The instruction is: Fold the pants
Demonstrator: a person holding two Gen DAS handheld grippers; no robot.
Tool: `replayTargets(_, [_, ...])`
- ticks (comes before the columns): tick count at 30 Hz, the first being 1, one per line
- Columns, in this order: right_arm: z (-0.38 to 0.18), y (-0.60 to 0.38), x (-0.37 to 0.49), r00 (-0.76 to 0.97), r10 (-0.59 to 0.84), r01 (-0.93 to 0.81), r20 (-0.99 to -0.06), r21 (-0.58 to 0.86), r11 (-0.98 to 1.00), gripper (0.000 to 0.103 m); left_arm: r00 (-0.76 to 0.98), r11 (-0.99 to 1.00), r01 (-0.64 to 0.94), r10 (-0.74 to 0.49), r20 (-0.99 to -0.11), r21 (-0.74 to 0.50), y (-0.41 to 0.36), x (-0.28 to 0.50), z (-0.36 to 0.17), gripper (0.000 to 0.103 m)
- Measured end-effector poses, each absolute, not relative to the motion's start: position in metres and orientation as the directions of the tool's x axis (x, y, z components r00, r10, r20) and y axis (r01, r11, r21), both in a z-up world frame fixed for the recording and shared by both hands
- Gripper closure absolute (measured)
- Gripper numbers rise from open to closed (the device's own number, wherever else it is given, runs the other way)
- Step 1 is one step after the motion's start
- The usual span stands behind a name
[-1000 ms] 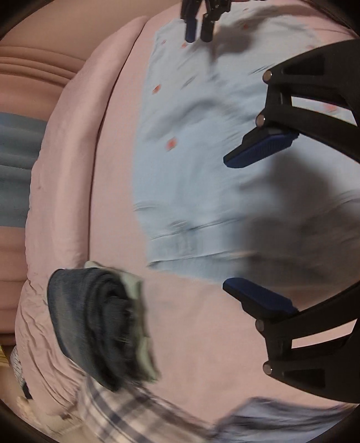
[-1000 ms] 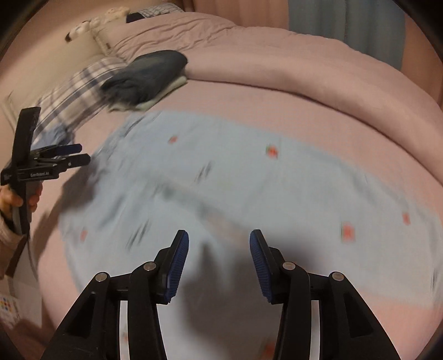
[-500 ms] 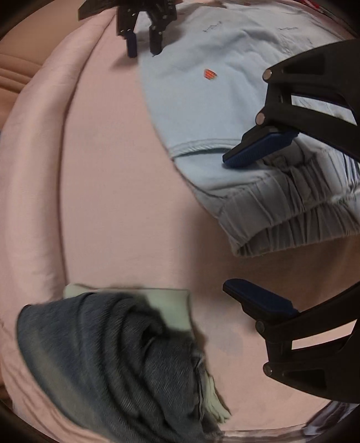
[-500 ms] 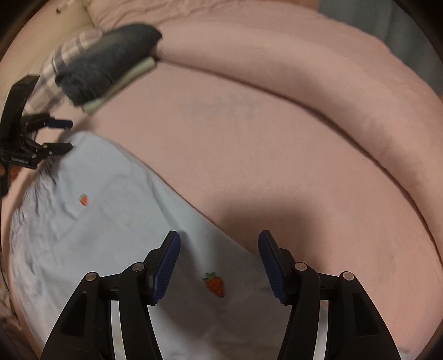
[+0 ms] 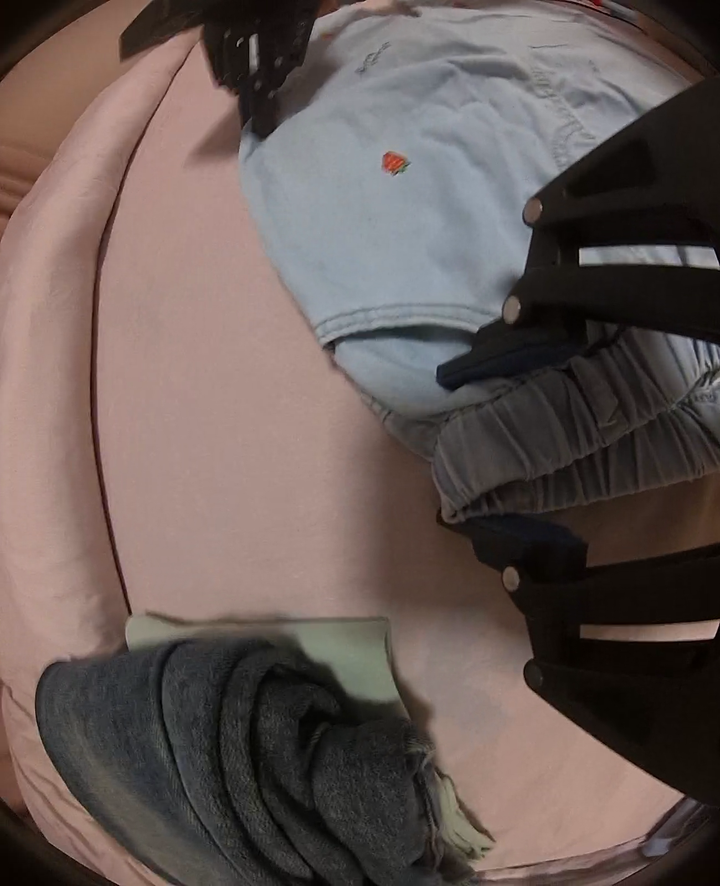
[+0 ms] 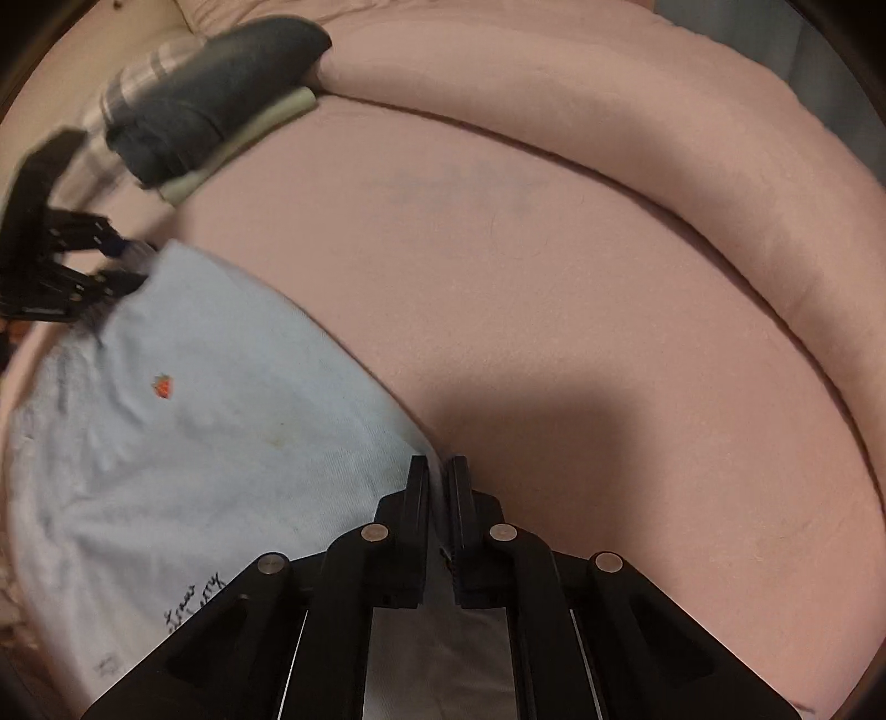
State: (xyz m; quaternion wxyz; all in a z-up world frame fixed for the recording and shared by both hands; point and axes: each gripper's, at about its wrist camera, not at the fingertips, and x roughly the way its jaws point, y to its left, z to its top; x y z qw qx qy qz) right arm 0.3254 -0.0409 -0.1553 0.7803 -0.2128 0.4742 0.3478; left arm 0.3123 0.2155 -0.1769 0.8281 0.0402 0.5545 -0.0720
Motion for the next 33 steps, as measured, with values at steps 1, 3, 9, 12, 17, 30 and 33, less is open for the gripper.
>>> replayTargets(1, [-0.153, -0.042, 0.325, 0.313, 0.34, -0.728, -0.887, 0.005, 0.685, 0.098, 0.369, 0.989, 0.146, -0.075, -0.926, -0.022, 0.213, 0.312, -0.175, 0.059])
replayTargets(3, [-0.147, -0.042, 0.321, 0.328, 0.331, -0.708, -0.885, 0.002, 0.706, 0.098, 0.394, 0.989, 0.147, -0.047, -0.918, 0.012, 0.206, 0.31, -0.168, 0.066])
replayTargets(9, [-0.101, -0.047, 0.273, 0.456, 0.322, -0.695, -0.829, -0.107, 0.711, 0.099, 0.551, 0.994, 0.103, -0.077, -0.831, -0.023, 0.19, 0.259, -0.129, 0.076])
replayTargets(12, [-0.073, -0.063, 0.236, 0.509, 0.341, -0.696, -0.79, -0.145, 0.704, 0.099, 0.621, 0.991, 0.122, -0.121, -0.774, -0.057, 0.193, 0.223, -0.102, 0.077])
replayTargets(17, [-0.041, -0.094, 0.166, 0.587, 0.357, -0.696, -0.727, -0.228, 0.681, 0.099, 0.727, 0.986, 0.15, -0.157, -0.668, -0.069, 0.19, 0.155, -0.067, 0.078])
replayTargets(30, [-0.128, -0.08, -0.002, 0.499, 0.33, -0.805, -0.802, -0.287, 0.519, 0.099, 0.724, 0.987, 0.15, -0.067, -0.687, 0.062, 0.2, 0.021, -0.162, 0.076])
replayTargets(33, [-0.155, -0.064, -0.007, 0.501, 0.279, -0.81, -0.819, -0.33, 0.485, 0.099, 0.723, 0.99, 0.128, -0.059, -0.688, 0.05, 0.205, 0.02, -0.165, 0.076])
